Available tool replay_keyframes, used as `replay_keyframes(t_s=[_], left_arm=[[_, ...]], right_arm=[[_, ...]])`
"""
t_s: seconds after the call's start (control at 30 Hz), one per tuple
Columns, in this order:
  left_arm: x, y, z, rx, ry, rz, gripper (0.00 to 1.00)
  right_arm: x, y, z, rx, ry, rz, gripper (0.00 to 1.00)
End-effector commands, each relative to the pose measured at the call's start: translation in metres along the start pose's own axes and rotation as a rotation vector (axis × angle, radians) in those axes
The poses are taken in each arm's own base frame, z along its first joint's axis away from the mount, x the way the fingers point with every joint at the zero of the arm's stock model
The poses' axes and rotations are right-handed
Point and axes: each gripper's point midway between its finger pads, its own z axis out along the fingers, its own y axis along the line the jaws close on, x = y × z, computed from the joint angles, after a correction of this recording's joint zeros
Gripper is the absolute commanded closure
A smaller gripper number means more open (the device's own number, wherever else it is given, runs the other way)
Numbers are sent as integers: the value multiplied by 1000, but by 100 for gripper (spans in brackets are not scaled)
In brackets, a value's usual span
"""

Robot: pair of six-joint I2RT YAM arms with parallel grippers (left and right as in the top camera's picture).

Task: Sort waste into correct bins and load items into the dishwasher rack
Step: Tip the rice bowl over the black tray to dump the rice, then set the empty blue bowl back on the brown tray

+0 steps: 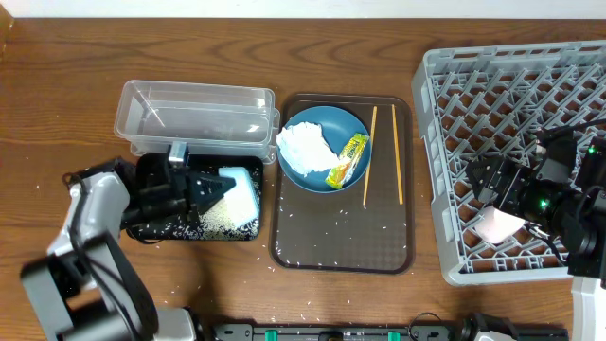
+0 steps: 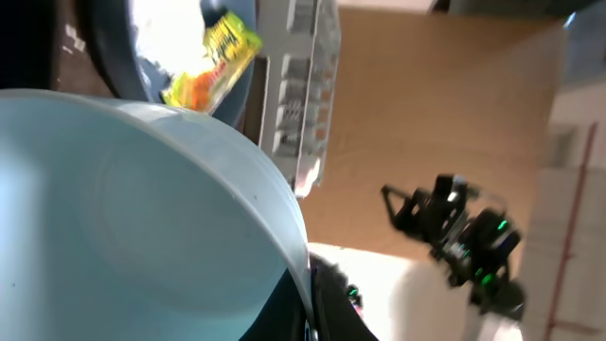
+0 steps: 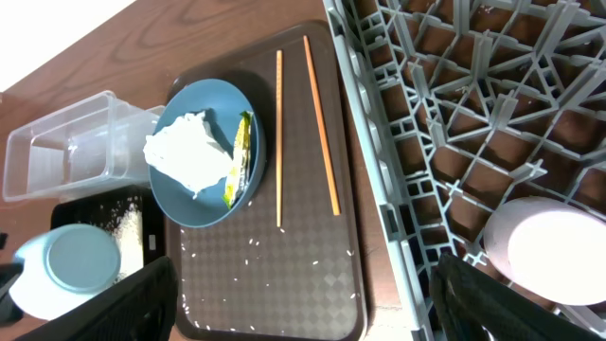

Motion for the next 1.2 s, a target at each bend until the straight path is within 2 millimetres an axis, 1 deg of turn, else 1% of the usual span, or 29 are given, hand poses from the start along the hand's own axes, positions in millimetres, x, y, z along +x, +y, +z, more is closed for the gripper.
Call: replay_keyframes(t_s=[0.0,0.1,0.23,0.3,0.4,0.43,0.53,0.67,0.73,0.8,0.87,0.9,0.97,1.0,1.07,1.17], left_arm=[[16,-15,3,-151,48,169,94],[30,-11,5,-396,71,235,94],[48,-4,12,-671,61,355,93],[56,-3,19,-781,51,423,93],[64,2,38,-899,37,519,93],[66,5,47,-917,39,547,92],[77,14,83,-925,68,636,91],[92,32,131,-920,145,694,90],[95,43,149,-918,173,703,90],[97,58,163,-934,205,705,89],[96,70,169,-957,224,692,89],[95,73,171,-964,229,689,86],[94,75,175,-970,233,685,83],[93,73,176,-966,232,687,78],[93,66,176,-963,229,688,75],[95,45,170,-949,217,694,70]], right_arm=[[0,3,0,-3,1,-2,16],[-1,3,0,-4,-2,-4,16],[-2,3,0,-4,-6,-6,15],[-2,3,0,-5,-6,-6,15],[-1,3,0,-4,-5,-5,15],[-1,3,0,-4,-5,-5,15],[-1,3,0,-4,-5,-5,15],[-1,3,0,-4,-4,-5,15],[-1,3,0,-4,-2,-4,15],[0,3,0,-3,0,-3,15],[0,3,0,-3,2,-2,15],[0,3,0,-3,3,-2,15],[1,2,0,-2,5,-3,14],[1,2,0,-2,5,-6,14],[1,3,0,-5,5,-20,14],[0,9,0,-39,3,-53,14]])
